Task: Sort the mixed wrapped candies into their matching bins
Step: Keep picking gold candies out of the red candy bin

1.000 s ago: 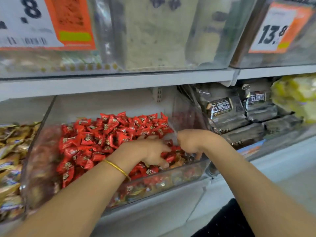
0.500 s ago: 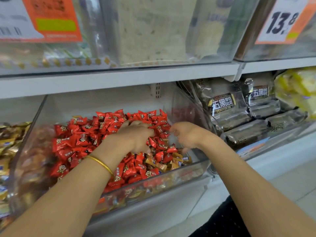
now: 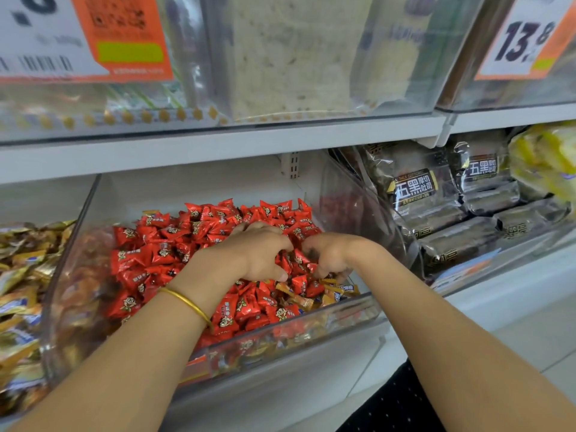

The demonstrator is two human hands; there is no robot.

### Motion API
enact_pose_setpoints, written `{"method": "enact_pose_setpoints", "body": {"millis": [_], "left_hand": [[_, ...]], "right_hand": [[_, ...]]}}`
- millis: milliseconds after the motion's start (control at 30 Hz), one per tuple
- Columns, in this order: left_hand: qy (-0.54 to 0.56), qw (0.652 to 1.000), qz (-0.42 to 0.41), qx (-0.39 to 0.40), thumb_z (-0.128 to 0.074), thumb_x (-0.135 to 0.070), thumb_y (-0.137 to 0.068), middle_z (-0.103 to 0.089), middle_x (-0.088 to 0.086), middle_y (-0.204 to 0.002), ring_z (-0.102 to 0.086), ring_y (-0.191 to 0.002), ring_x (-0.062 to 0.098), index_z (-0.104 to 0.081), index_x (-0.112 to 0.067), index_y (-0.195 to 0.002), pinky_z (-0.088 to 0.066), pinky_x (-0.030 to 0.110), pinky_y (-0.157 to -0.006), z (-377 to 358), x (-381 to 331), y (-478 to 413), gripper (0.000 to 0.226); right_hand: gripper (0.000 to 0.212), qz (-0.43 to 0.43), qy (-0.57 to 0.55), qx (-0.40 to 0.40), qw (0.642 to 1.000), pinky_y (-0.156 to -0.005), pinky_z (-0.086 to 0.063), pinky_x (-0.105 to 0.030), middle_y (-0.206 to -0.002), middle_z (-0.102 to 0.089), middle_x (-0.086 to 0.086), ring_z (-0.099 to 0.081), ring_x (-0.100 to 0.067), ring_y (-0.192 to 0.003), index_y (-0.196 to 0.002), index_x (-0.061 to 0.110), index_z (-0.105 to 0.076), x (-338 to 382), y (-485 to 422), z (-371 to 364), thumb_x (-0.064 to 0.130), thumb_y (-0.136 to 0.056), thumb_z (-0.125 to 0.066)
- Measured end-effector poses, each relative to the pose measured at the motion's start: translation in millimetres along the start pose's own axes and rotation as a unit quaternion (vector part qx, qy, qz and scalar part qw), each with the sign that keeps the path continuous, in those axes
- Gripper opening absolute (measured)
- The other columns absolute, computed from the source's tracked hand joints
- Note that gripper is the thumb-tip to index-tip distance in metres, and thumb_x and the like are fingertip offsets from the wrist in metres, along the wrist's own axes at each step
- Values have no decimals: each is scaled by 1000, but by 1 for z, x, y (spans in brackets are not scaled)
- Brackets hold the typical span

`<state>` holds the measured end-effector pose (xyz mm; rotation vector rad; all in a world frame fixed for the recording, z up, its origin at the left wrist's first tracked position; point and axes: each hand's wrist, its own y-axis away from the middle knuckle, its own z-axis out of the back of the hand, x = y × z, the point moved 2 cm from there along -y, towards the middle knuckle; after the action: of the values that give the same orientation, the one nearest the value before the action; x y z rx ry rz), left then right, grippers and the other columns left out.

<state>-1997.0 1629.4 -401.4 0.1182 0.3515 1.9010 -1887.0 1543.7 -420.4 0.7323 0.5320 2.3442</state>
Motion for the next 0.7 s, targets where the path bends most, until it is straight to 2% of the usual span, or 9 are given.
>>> {"method": "enact_pose_setpoints", "body": {"millis": [167,300,367,433,500,567,633,700], "left_hand": [[1,1000,0,-7,-58,-40,-88,-19,-2,-155,-9,-144,22,-34,-29,-142,-6,44,-115,1,-1,0,60],[18,999,-5,-27,-60,-40,-87,-23,0,-154,-16,-142,23,-28,-26,-146,-14,44,-116,0,3,-3,68],[49,998,-5,-48,-61,-39,-87,-23,2,-154,-18,-142,25,-24,-24,-147,-19,45,-115,1,3,-3,72],[96,992,-11,-80,-61,-37,-87,-31,3,-150,-26,-138,25,-31,-23,-144,-25,45,-113,3,1,-3,66],[123,984,-26,-125,-62,-35,-87,-47,3,-134,-41,-125,22,-48,-21,-131,-35,42,-105,4,-2,-4,48],[118,977,-29,-175,-62,-32,-87,-54,-1,-110,-50,-108,20,-58,-18,-108,-41,37,-93,5,-5,-3,25],[113,970,-23,-212,-62,-28,-87,-53,-2,-96,-52,-96,20,-55,-16,-89,-43,36,-84,7,-6,-1,13],[147,962,-18,-230,-62,-21,-87,-57,3,-94,-54,-90,21,-51,-15,-79,-46,37,-79,9,-7,1,15]], "right_hand": [[50,0,-72,-8,997,-70,-53,-28,-133,-44,-10,-52,-26,-109,-132,7,-48,-1,5,0,-2,-86,-63],[35,6,-220,-41,975,-70,-55,-28,-111,-53,-12,-56,-18,-87,-113,10,-55,-7,1,4,-8,-83,-62],[39,14,-265,-59,962,-65,-56,-26,-97,-57,-11,-57,-13,-75,-119,9,-54,-9,0,5,-5,-84,-63],[39,27,-268,-59,961,-60,-54,-22,-91,-59,-8,-58,-12,-74,-121,3,-55,-9,2,6,-3,-84,-64],[28,44,-268,-58,961,-59,-53,-20,-91,-61,-9,-59,-13,-79,-110,5,-61,-8,7,7,-3,-83,-65],[30,61,-282,-54,956,-58,-52,-20,-88,-60,-7,-59,-12,-77,-110,8,-61,-6,12,9,-4,-83,-65],[36,77,-282,-63,954,-63,-54,-22,-95,-59,-10,-59,-15,-82,-120,7,-56,-4,16,11,-2,-86,-63],[43,89,-273,-108,952,-75,-55,-28,-117,-57,-13,-59,-19,-98,-133,7,-46,-2,20,15,4,-91,-56]]}}
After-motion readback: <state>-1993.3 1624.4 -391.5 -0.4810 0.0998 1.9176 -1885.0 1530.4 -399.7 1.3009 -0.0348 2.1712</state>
